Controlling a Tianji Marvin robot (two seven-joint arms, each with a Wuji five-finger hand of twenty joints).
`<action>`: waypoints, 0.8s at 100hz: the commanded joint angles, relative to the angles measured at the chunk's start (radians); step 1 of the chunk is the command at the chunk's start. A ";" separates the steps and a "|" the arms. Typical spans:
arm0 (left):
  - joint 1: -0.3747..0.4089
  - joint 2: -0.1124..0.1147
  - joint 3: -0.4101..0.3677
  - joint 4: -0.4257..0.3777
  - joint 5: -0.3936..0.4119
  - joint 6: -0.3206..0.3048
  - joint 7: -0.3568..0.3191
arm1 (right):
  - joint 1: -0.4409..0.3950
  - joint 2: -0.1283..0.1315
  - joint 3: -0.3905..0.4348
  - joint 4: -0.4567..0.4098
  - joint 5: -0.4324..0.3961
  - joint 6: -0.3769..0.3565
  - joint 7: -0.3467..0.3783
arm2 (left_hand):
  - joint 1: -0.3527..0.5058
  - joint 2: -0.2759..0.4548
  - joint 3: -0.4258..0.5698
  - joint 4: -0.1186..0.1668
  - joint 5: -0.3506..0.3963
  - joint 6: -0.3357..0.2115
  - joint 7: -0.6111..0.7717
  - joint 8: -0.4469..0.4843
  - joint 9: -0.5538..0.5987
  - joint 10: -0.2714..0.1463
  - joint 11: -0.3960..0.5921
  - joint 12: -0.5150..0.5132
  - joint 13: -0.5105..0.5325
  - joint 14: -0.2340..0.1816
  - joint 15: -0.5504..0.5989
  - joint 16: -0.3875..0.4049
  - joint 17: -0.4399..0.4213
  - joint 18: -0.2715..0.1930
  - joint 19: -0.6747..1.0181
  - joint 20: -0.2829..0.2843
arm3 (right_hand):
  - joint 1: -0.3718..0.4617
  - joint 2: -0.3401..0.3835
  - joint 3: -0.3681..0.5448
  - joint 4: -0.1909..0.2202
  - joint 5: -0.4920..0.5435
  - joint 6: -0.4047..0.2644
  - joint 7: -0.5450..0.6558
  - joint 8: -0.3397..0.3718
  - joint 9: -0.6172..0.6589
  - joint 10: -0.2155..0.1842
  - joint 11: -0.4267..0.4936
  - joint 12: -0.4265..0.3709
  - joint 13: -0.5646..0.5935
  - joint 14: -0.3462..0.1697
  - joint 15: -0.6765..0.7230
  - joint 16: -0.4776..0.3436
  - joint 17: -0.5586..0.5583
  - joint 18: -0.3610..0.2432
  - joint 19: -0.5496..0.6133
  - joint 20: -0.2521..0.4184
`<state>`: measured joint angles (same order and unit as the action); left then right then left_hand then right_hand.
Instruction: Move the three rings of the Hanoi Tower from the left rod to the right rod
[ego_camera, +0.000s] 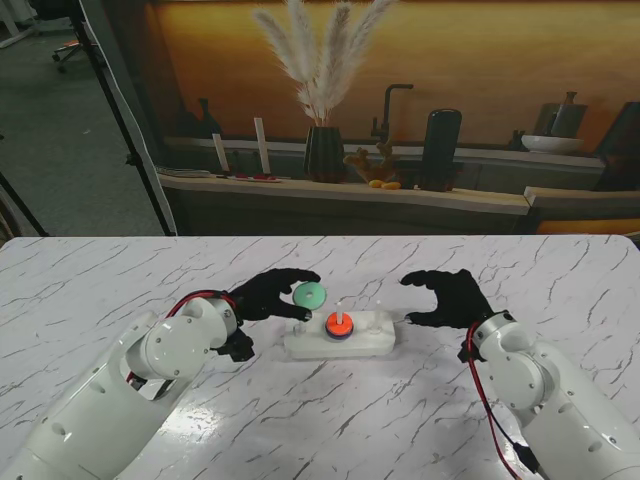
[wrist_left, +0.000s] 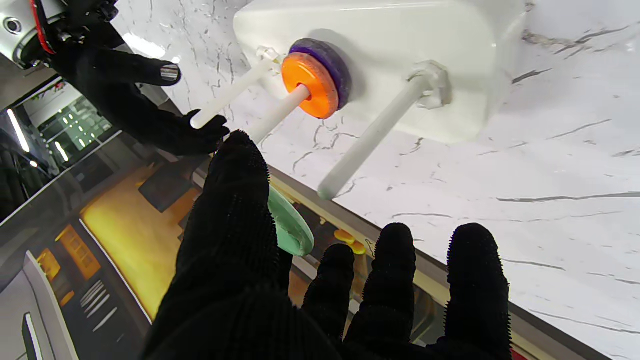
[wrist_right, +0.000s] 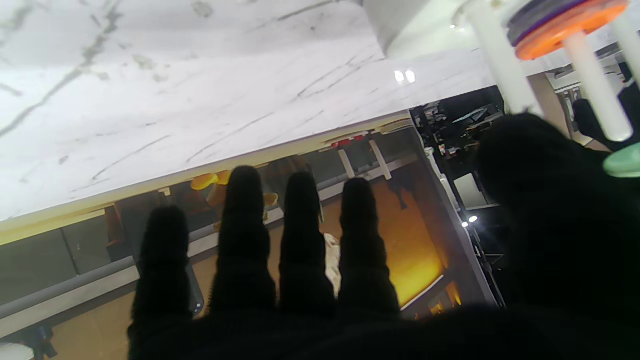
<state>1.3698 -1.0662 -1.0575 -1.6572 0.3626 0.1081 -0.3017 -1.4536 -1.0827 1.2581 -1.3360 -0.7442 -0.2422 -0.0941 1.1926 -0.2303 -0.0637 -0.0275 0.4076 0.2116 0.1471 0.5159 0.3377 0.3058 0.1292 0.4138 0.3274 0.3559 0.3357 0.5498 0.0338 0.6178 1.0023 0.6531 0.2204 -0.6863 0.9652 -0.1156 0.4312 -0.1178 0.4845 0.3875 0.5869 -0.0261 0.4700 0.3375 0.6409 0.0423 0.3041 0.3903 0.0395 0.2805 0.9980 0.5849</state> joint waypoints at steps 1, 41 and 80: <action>-0.014 -0.009 0.012 0.002 0.013 -0.021 -0.007 | -0.009 -0.005 0.002 0.010 0.000 0.008 0.001 | 0.098 0.126 0.066 0.019 0.102 -0.112 0.132 0.070 0.019 0.003 -0.016 -0.005 0.013 0.004 0.001 0.002 -0.002 0.062 0.036 -0.010 | 0.004 0.009 0.010 0.030 0.012 0.005 0.007 0.010 0.011 0.002 0.013 0.005 0.014 -0.022 0.016 0.006 -0.005 0.110 0.017 0.011; -0.092 -0.041 0.118 0.066 -0.054 -0.002 0.062 | -0.020 -0.003 0.020 0.038 0.002 0.042 0.009 | 0.098 0.128 0.067 0.020 0.102 -0.111 0.132 0.074 0.022 0.001 -0.016 -0.003 0.016 0.006 0.004 0.007 0.001 0.060 0.039 -0.011 | 0.006 0.007 0.012 0.029 0.012 0.005 0.009 0.010 0.011 0.002 0.014 0.005 0.013 -0.022 0.017 0.006 -0.006 0.109 0.016 0.010; -0.184 -0.064 0.220 0.121 -0.109 0.008 0.069 | -0.030 -0.002 0.043 0.054 0.000 0.060 0.011 | 0.098 0.130 0.063 0.020 0.098 -0.113 0.128 0.073 0.022 0.001 -0.016 -0.002 0.015 0.006 0.005 0.009 0.000 0.058 0.040 -0.012 | 0.008 0.005 0.016 0.029 0.013 0.007 0.012 0.010 0.012 0.001 0.016 0.005 0.013 -0.022 0.018 0.006 -0.008 0.108 0.016 0.010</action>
<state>1.1973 -1.1154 -0.8440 -1.5415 0.2632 0.1316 -0.2176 -1.4748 -1.0815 1.3028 -1.2883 -0.7455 -0.1858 -0.0836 1.1926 -0.2303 -0.0637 -0.0275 0.4076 0.2116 0.1471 0.5166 0.3377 0.3062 0.1288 0.4138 0.3274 0.3559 0.3357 0.5498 0.0338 0.6181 1.0025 0.6495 0.2297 -0.6863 0.9662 -0.1156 0.4312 -0.1178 0.4851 0.3875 0.5869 -0.0261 0.4709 0.3375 0.6409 0.0422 0.3042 0.3903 0.0395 0.2805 0.9980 0.5849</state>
